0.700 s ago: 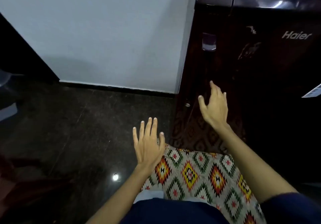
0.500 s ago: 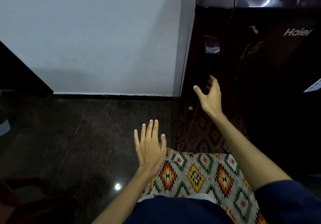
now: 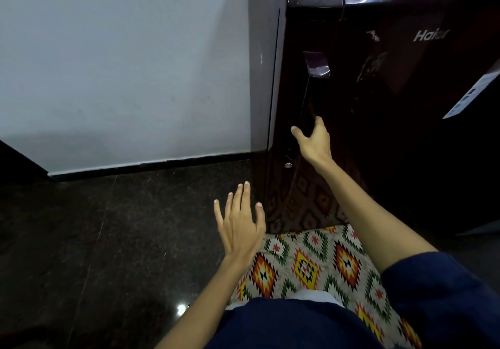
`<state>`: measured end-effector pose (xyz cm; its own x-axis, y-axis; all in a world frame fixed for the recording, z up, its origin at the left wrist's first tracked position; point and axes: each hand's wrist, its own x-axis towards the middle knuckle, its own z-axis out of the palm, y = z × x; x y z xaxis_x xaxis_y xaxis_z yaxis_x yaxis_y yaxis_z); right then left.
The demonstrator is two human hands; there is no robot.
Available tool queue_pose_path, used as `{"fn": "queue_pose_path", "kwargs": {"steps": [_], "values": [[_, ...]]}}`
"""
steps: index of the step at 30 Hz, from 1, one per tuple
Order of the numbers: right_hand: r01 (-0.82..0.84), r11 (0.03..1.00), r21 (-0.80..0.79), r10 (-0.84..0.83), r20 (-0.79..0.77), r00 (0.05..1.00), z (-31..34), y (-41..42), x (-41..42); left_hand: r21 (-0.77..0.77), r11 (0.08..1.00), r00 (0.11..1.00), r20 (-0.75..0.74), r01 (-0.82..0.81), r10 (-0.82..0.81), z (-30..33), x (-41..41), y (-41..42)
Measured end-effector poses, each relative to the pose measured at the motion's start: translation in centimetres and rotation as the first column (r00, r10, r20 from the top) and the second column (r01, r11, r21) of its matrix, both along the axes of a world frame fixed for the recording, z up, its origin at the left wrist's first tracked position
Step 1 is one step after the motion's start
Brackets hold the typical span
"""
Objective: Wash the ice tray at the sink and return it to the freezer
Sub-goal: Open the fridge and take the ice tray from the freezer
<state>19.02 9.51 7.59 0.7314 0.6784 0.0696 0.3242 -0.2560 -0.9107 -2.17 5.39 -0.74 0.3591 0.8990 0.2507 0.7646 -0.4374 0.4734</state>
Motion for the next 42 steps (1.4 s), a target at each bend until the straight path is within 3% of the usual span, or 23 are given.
{"fn": "queue_pose_path", "kwargs": {"steps": [11,15,21,29,35,42], "values": [[0.047,0.998,-0.034,-0.047,-0.008,0.999,0.6,-0.3,-0.6,-0.017,0.999,0.996,0.078,0.032,-0.031,1.9,1.3,-0.3],[0.043,0.999,-0.03,-0.042,0.051,0.998,-0.2,-3.8,-1.0,-0.035,0.998,0.995,0.096,0.043,-0.039,2.4,2.3,-0.6],[0.011,1.0,-0.001,-0.011,0.037,0.999,-0.6,-11.4,-1.5,-0.095,0.975,0.971,0.148,0.2,-0.185,2.6,4.6,-1.8],[0.055,0.997,0.055,-0.058,0.056,0.997,-0.7,-21.9,-1.0,-0.155,0.92,0.921,0.22,0.359,-0.322,3.3,8.2,-8.5],[0.065,0.994,0.089,-0.064,-0.006,0.998,-0.5,-29.1,0.6,-0.195,0.923,0.915,0.307,0.332,-0.264,3.7,10.6,-15.4],[0.21,0.969,0.127,-0.21,-0.019,0.978,-1.6,-38.0,2.3,-0.199,0.945,0.925,0.333,0.259,-0.183,3.5,13.7,-24.5]]}}
